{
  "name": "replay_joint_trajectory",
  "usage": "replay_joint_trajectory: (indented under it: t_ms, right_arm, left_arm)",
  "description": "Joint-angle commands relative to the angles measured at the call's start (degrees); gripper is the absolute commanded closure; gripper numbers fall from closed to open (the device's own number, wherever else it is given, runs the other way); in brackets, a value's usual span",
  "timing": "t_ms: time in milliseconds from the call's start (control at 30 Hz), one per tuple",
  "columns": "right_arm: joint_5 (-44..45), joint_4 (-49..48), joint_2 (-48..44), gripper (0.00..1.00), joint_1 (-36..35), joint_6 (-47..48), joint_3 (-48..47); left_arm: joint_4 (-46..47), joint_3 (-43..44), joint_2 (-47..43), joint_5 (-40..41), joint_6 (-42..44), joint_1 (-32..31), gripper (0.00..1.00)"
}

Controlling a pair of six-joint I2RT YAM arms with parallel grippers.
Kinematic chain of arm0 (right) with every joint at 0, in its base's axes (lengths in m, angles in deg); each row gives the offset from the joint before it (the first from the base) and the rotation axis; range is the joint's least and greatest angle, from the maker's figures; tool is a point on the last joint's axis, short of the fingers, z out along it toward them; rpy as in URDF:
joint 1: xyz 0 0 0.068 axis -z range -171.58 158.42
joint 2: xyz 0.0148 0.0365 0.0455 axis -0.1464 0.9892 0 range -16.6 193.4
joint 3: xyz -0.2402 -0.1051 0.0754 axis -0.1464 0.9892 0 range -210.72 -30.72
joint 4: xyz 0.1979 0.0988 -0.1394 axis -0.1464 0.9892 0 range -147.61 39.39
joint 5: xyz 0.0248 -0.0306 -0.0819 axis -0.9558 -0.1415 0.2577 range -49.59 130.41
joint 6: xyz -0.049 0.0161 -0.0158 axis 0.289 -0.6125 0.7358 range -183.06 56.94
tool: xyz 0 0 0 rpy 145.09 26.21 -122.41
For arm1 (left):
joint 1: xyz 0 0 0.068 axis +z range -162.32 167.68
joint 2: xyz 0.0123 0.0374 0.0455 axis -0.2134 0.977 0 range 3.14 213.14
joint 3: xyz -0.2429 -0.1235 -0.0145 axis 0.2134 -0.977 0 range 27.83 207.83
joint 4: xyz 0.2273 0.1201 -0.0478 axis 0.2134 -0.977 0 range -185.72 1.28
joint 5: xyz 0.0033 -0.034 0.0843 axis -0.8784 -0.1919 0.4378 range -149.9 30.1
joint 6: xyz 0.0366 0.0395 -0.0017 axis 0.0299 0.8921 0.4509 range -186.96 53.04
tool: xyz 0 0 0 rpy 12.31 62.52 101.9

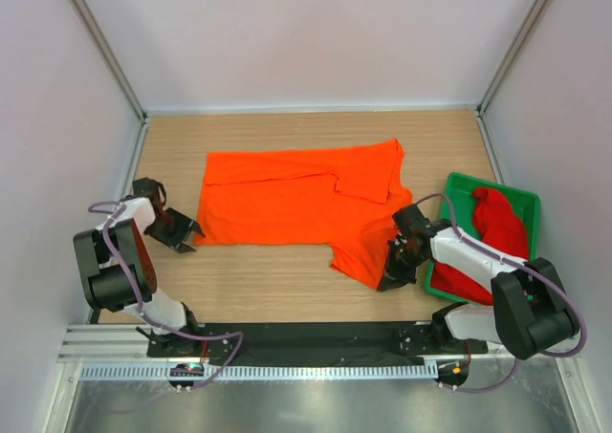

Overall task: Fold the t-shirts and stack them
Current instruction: Fold the tshirt

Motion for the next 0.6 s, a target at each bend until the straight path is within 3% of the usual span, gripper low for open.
replay_joint_trajectory:
  t_ms: [0, 100, 300, 467, 533, 567]
  right_arm:
    - [0.59, 1.72, -1.45, 0.99, -0.08, 0.61, -0.95]
    - [0.77, 2.33, -1.89, 0.99, -0.08, 0.43, -0.95]
    - [2.18, 4.53, -4.61, 0.99, -0.08, -0.1, -1.39]
    - [2.44, 5.67, -6.19, 0.99, 0.01, -0.89, -1.48]
    - [2.44, 6.2, -7.42, 0.99, -0.08, -1.5, -1.31]
    - [2.44, 6.81, -7.86, 0.99, 0.01, -1.68, -1.31]
  left_arm:
    - [3.24, 1.54, 2.55, 0.76, 1.57, 0.63, 0.52]
    - [3.95, 1.89, 2.82, 1.03, 2.01, 1.16, 0.55]
    - [2.54, 2.42, 2.38, 0.85, 3.68, 1.07, 0.7]
    - [1.14, -0.03, -0.43, 0.94, 4.73, 1.16, 0.87]
    - [0.26, -1.0, -2.35, 1.03, 4.65, 1.16, 0.99]
    - [-0.01, -1.79, -3.06, 1.2, 4.56, 1.16, 1.0]
